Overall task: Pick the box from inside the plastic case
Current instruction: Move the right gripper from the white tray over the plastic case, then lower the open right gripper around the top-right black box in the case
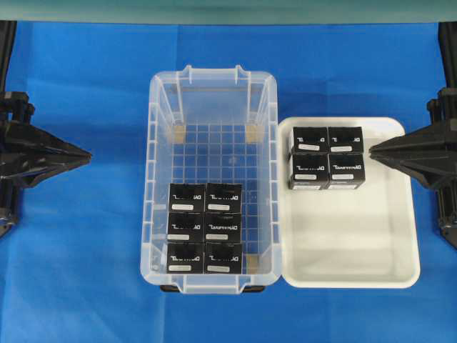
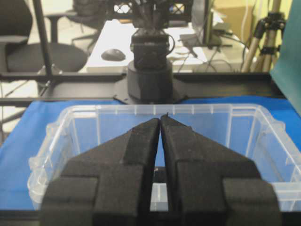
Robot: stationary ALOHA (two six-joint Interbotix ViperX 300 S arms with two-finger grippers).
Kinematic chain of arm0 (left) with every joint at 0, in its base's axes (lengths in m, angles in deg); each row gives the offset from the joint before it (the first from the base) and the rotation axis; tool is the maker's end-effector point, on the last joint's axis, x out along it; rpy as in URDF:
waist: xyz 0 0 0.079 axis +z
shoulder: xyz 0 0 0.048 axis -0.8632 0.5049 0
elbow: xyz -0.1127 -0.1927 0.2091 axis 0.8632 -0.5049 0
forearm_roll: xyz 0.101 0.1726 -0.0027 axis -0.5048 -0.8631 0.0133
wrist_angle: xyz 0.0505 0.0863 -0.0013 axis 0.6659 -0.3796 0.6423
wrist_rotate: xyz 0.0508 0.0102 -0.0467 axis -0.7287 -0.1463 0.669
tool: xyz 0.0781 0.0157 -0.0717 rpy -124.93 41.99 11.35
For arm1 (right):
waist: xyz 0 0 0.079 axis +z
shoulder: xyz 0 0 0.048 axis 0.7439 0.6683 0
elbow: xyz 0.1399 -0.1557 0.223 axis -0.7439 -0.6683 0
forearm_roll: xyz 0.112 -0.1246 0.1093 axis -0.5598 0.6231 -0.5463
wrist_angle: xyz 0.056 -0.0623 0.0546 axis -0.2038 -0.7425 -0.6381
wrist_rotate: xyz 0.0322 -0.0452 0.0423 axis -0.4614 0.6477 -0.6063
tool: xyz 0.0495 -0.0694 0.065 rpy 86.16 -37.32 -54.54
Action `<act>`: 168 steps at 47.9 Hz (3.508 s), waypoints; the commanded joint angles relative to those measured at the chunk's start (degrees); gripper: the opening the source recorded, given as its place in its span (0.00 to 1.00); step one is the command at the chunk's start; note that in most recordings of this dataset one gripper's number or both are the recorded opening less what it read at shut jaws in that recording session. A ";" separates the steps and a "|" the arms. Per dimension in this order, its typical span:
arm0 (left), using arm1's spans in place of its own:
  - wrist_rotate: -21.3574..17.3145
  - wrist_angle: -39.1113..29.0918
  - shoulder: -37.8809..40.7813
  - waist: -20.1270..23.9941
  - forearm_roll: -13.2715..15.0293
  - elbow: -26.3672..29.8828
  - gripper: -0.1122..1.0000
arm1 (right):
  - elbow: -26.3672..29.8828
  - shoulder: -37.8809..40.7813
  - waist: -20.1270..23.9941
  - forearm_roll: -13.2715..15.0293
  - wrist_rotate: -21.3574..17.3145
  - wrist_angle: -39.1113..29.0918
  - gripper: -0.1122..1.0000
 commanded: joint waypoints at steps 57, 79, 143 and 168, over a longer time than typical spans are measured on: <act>0.62 -9.84 -3.60 0.18 -0.88 7.73 0.05 | 66.36 54.84 -1.85 -7.29 -4.22 -82.71 0.10; 0.79 -9.84 -3.34 -0.62 -0.88 8.53 0.05 | 76.29 68.12 -4.39 -7.12 2.37 -91.49 0.12; 0.79 -9.93 -3.52 -0.53 -0.88 8.44 0.05 | 65.65 75.85 -4.92 -7.21 11.87 -71.02 0.98; 0.70 -9.84 -3.69 0.44 -0.88 8.44 0.05 | 64.42 76.55 -4.04 -7.12 11.78 -69.87 0.98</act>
